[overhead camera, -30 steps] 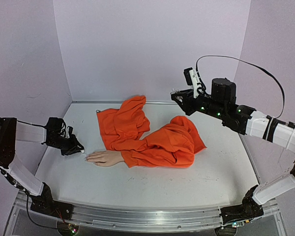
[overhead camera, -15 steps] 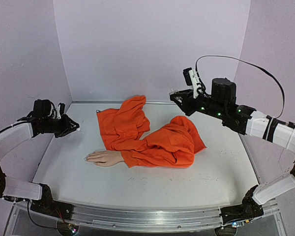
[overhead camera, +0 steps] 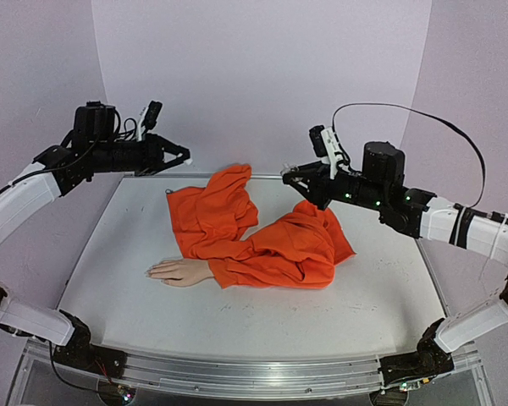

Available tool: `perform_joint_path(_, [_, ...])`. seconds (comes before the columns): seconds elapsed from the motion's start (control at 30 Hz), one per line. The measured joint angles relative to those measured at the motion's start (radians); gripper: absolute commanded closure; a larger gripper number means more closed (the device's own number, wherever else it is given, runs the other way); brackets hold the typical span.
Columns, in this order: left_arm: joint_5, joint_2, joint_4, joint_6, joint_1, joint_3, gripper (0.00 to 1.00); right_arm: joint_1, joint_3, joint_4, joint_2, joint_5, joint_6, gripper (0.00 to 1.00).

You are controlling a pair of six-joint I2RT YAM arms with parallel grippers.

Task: Paint the nails

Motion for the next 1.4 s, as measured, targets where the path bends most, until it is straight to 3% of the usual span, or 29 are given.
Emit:
perform_joint_path(0.27, [0.022,0.138,0.001,-0.008,-0.152,0.187,1.00,0.078,-0.001,0.077,0.101,-0.093,-0.002,1.00])
perform_joint_path(0.5, [0.068,0.208,-0.001,-0.014,-0.173,0.234,1.00,0.121,0.001,0.120,0.168,-0.112,-0.002,1.00])
perform_joint_path(1.4, [0.087,0.220,-0.001,-0.017,-0.216,0.244,1.00,0.142,0.046,0.213,0.205,-0.085,-0.002,1.00])
